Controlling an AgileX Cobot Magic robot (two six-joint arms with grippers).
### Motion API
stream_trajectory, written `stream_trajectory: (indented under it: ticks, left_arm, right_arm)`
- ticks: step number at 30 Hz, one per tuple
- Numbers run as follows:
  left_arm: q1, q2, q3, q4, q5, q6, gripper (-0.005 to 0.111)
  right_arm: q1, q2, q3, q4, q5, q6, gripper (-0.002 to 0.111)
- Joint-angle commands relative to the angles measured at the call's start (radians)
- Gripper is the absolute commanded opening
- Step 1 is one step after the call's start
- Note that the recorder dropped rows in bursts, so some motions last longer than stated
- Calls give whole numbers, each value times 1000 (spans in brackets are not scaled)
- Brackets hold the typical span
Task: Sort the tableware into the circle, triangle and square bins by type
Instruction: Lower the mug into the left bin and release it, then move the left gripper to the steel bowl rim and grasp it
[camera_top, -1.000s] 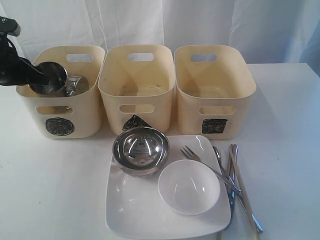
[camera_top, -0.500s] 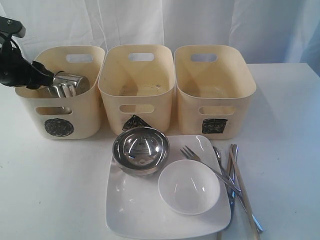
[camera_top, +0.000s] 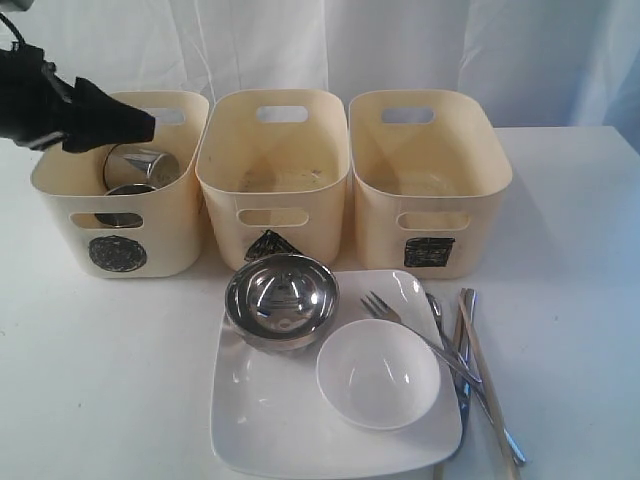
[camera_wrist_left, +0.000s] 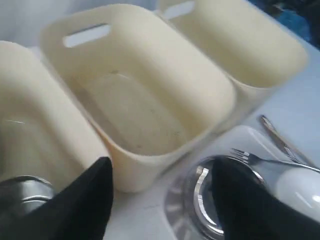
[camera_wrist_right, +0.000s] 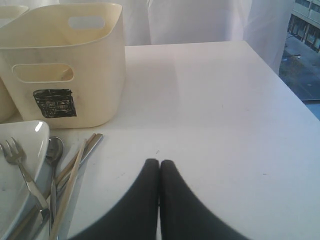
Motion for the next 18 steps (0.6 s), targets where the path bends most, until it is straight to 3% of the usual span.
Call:
stream_trajectory:
  ticks: [1,7,11,14,18]
  left_arm:
    - [-3,2,14,-23,213,-57,61]
    - [-49,60,98,-23,247,-92,61]
    - [-126,121,124,-23,161,-92,61]
    - [-183,165,124,-21,22,-89,61]
    - [-193,209,124,-14,-75,-83,61]
  right_arm:
    - [-1,-6,5,0,-8,-7,0]
    - [-1,-6,5,0,-8,-7,0]
    - [-1,-6,5,0,-8,-7,0]
    - [-1,-6,5,0,-8,-7,0]
    - [-1,-6,5,0,-8,-7,0]
